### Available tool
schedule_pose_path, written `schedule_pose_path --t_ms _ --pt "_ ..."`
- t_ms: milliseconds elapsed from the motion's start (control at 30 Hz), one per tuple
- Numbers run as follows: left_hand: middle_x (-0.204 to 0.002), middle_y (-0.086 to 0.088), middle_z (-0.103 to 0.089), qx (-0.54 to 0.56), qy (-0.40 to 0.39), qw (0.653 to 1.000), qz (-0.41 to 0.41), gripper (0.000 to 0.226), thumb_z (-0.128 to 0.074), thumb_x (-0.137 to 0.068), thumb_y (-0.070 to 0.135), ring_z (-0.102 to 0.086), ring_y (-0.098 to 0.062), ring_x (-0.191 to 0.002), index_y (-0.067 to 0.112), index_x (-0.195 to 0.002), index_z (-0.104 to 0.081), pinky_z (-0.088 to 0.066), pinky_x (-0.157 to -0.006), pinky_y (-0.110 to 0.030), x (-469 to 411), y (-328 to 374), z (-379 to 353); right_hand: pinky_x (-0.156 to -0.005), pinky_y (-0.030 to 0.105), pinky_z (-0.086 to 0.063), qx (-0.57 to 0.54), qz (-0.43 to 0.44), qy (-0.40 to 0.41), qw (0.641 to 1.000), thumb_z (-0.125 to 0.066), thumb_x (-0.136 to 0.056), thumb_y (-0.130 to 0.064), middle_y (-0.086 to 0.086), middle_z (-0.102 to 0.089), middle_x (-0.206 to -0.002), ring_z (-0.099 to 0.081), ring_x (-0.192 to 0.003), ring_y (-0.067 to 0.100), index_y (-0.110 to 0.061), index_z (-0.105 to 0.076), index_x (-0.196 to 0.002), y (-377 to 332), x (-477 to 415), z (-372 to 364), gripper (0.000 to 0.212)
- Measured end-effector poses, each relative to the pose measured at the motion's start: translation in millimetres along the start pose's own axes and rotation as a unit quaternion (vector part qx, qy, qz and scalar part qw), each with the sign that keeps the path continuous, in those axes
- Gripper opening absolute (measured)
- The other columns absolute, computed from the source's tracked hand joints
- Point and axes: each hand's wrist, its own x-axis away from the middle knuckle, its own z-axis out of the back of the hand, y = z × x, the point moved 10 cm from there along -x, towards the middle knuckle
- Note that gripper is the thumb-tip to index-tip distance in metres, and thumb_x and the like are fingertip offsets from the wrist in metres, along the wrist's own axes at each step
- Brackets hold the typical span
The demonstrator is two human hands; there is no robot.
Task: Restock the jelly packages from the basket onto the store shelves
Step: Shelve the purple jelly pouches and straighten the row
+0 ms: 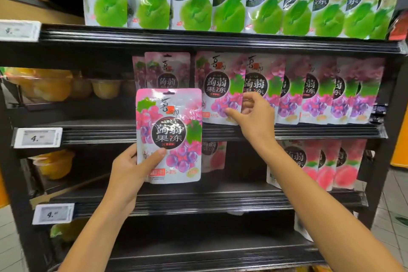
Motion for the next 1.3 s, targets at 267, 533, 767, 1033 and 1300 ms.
schedule_pose_path --t_ms 267,533,767,1033,1300 --pt "-0.099 -0.001 -0.077 0.0 -0.009 1.0 0.003 0.049 -0.08 -0.065 0.04 -0.074 -0.019 -0.092 0.022 -0.109 -0.068 -0.059 -0.075 -0.036 -2 1 -15 -0.066 0.027 -0.036 0.118 -0.012 0.063 0.991 -0.078 -0.079 -0.043 -0.022 -0.057 -0.075 -0.055 -0.079 0.004 -0.03 -0.063 -0.12 8 4 27 0.045" --pt "-0.099 -0.003 -0.077 0.013 -0.01 1.0 0.009 0.045 -0.079 -0.066 0.039 -0.074 -0.021 -0.093 0.022 -0.106 -0.07 -0.058 -0.079 -0.043 -4 8 -27 -0.066 0.01 -0.037 0.075 0.051 0.071 0.993 -0.077 -0.083 -0.031 -0.008 -0.058 -0.098 -0.052 -0.084 0.005 -0.021 -0.062 -0.115 -8 10 32 0.038" --pt "-0.099 -0.004 -0.077 0.001 -0.026 1.0 -0.004 0.049 -0.08 -0.065 0.044 -0.074 -0.023 -0.092 0.021 -0.107 -0.071 -0.059 -0.08 -0.046 -18 28 -47 -0.073 0.023 -0.058 -0.119 0.009 -0.22 0.968 -0.071 -0.086 -0.043 -0.01 -0.075 -0.087 -0.071 -0.081 0.003 -0.024 -0.068 -0.099 -35 43 -39 0.023" --pt "-0.132 0.006 -0.06 -0.032 0.048 0.993 -0.108 0.047 -0.061 -0.093 0.041 -0.062 -0.005 -0.114 0.026 -0.136 -0.05 -0.051 -0.095 -0.025 -33 79 -36 -0.063 0.026 -0.059 -0.192 -0.053 -0.146 0.969 -0.077 -0.084 -0.013 -0.005 -0.074 -0.07 -0.071 -0.066 0.008 -0.017 -0.073 -0.082 -40 4 -36 0.006" --pt "-0.153 0.013 -0.04 -0.441 -0.04 0.851 -0.282 0.045 -0.043 -0.1 0.041 -0.028 -0.005 -0.144 0.034 -0.144 -0.042 -0.014 -0.122 -0.037 -7 88 -96 -0.078 0.047 -0.059 -0.085 -0.015 -0.088 0.992 -0.076 -0.085 -0.019 0.009 -0.075 -0.091 -0.072 -0.084 0.031 -0.013 -0.07 -0.102 -54 -25 -47 0.019"
